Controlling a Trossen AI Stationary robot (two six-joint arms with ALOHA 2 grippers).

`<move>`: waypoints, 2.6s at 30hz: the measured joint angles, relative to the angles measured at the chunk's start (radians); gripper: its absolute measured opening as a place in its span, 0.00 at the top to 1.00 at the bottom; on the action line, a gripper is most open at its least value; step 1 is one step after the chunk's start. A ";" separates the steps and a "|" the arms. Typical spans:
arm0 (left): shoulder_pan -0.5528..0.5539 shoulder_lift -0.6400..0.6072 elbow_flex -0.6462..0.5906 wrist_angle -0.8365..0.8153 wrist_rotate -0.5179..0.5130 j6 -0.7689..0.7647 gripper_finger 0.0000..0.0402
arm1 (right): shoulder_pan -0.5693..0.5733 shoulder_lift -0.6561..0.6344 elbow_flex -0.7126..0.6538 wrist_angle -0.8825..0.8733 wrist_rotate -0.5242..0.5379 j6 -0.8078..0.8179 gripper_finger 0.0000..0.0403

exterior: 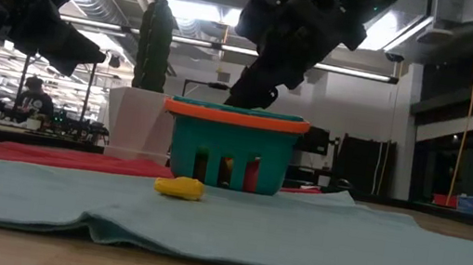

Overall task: Pick and placing Produce into tupperware
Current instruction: Put the corn into the basket

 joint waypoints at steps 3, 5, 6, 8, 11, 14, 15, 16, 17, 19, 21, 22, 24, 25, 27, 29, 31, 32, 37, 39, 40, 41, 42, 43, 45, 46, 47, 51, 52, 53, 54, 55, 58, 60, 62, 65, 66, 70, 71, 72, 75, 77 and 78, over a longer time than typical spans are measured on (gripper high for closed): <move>0.000 0.000 0.000 0.000 0.000 0.000 0.76 | 0.001 0.000 0.000 0.000 0.000 0.003 0.32; 0.000 0.000 0.000 0.000 0.000 0.000 0.76 | 0.000 0.000 0.000 0.000 0.000 0.007 0.29; 0.000 0.000 0.000 0.000 0.000 0.000 0.76 | 0.000 0.000 0.000 0.000 0.000 0.003 0.28; 0.000 0.000 0.000 0.000 0.000 0.000 0.76 | -0.005 -0.007 0.000 0.000 0.000 0.006 0.27; 0.000 0.000 0.000 0.000 0.000 0.000 0.76 | -0.017 -0.042 0.000 -0.021 0.000 0.023 0.27; 0.000 0.000 0.000 0.000 0.000 0.000 0.76 | -0.025 -0.092 -0.009 -0.023 0.001 0.023 0.27; 0.000 0.000 0.000 0.000 0.000 0.000 0.76 | -0.026 -0.112 -0.023 -0.007 0.003 0.023 0.27; 0.000 0.000 0.000 0.000 0.000 -0.001 0.76 | -0.025 -0.129 -0.045 0.018 0.016 0.024 0.27; 0.000 0.000 0.000 0.000 0.000 -0.001 0.76 | -0.020 -0.148 -0.072 0.051 0.039 0.027 0.27; 0.000 0.000 0.000 0.000 0.000 -0.002 0.76 | -0.005 -0.190 -0.146 0.088 0.137 0.051 0.27; 0.000 0.000 0.000 0.002 0.000 -0.008 0.76 | 0.018 -0.230 -0.232 0.151 0.278 0.102 0.27; 0.000 0.000 -0.001 0.004 0.000 -0.004 0.76 | 0.034 -0.253 -0.282 0.201 0.340 0.128 0.27; 0.000 0.000 -0.001 0.005 0.000 -0.002 0.76 | 0.069 -0.287 -0.390 0.368 0.427 0.140 0.27; 0.000 0.000 -0.001 0.005 0.000 -0.006 0.76 | 0.088 -0.304 -0.443 0.464 0.443 0.138 0.27; -0.004 0.000 -0.001 0.007 0.000 -0.029 0.76 | 0.121 -0.334 -0.545 0.643 0.442 0.127 0.27; -0.016 0.000 -0.001 0.016 0.023 -0.073 0.76 | 0.146 -0.359 -0.627 0.785 0.441 0.126 0.27; -0.036 -0.001 -0.001 0.060 0.075 -0.097 0.76 | 0.160 -0.384 -0.693 0.858 0.446 0.130 0.27; -0.048 -0.001 -0.001 0.080 0.098 -0.096 0.76 | 0.166 -0.395 -0.717 0.876 0.447 0.139 0.27; -0.133 0.000 -0.001 0.161 0.095 -0.059 0.76 | 0.197 -0.455 -0.798 0.886 0.445 0.206 0.27; -0.175 0.005 -0.001 0.174 0.061 -0.085 0.76 | 0.216 -0.474 -0.816 0.886 0.446 0.199 0.27; -0.197 0.006 -0.001 0.173 0.037 -0.108 0.76 | 0.224 -0.486 -0.825 0.886 0.446 0.190 0.27; -0.220 0.007 -0.001 0.174 0.008 -0.123 0.76 | 0.229 -0.497 -0.835 0.884 0.446 0.181 0.27; -0.244 0.014 -0.001 0.175 -0.023 -0.136 0.76 | 0.235 -0.507 -0.843 0.886 0.445 0.177 0.27; -0.270 0.024 -0.001 0.175 -0.056 -0.142 0.76 | 0.238 -0.515 -0.853 0.888 0.445 0.177 0.27; -0.324 0.051 -0.001 0.202 -0.126 -0.153 0.76 | 0.238 -0.535 -0.874 0.889 0.446 0.186 0.27; -0.350 0.070 -0.001 0.223 -0.159 -0.159 0.76 | 0.238 -0.543 -0.883 0.893 0.446 0.196 0.27; -0.376 0.092 -0.001 0.241 -0.188 -0.159 0.76 | 0.238 -0.551 -0.891 0.894 0.446 0.209 0.27; -0.469 0.215 0.004 0.349 -0.283 -0.157 0.76 | 0.238 -0.561 -0.897 0.894 0.446 0.232 0.27; -0.490 0.253 0.013 0.366 -0.301 -0.151 0.76 | 0.238 -0.561 -0.897 0.894 0.446 0.230 0.27; -0.509 0.294 0.028 0.386 -0.321 -0.140 0.76 | 0.238 -0.561 -0.897 0.896 0.446 0.230 0.27; -0.527 0.333 0.046 0.403 -0.339 -0.134 0.76 | 0.238 -0.561 -0.897 0.898 0.446 0.230 0.27; -0.542 0.374 0.066 0.414 -0.355 -0.126 0.76 | 0.238 -0.561 -0.897 0.898 0.446 0.230 0.27; -0.575 0.514 0.148 0.415 -0.405 -0.108 0.76 | 0.238 -0.561 -0.897 0.904 0.446 0.230 0.27; -0.585 0.610 0.204 0.403 -0.421 -0.107 0.76 | 0.238 -0.561 -0.897 0.904 0.446 0.230 0.27; -0.589 0.695 0.261 0.391 -0.435 -0.118 0.76 | 0.238 -0.561 -0.897 0.905 0.446 0.230 0.27; -0.590 0.808 0.330 0.370 -0.453 -0.186 0.76 | 0.238 -0.561 -0.897 0.905 0.446 0.241 0.27; -0.590 0.844 0.352 0.364 -0.453 -0.212 0.76 | 0.238 -0.561 -0.897 0.905 0.446 0.250 0.27; -0.597 0.975 0.456 0.327 -0.459 -0.246 0.76 | 0.239 -0.561 -0.897 0.896 0.446 0.256 0.27; -0.602 1.005 0.487 0.304 -0.466 -0.251 0.76 | 0.242 -0.561 -0.897 0.892 0.446 0.255 0.27; -0.607 1.037 0.523 0.283 -0.477 -0.264 0.76 | 0.245 -0.561 -0.897 0.889 0.448 0.249 0.27; -0.621 1.120 0.632 0.188 -0.529 -0.314 0.76 | 0.255 -0.561 -0.897 0.883 0.448 0.232 0.27; -0.627 1.175 0.699 0.109 -0.566 -0.388 0.76 | 0.259 -0.561 -0.897 0.881 0.447 0.227 0.27; -0.628 1.203 0.732 0.067 -0.579 -0.432 0.76 | 0.260 -0.561 -0.897 0.881 0.447 0.225 0.27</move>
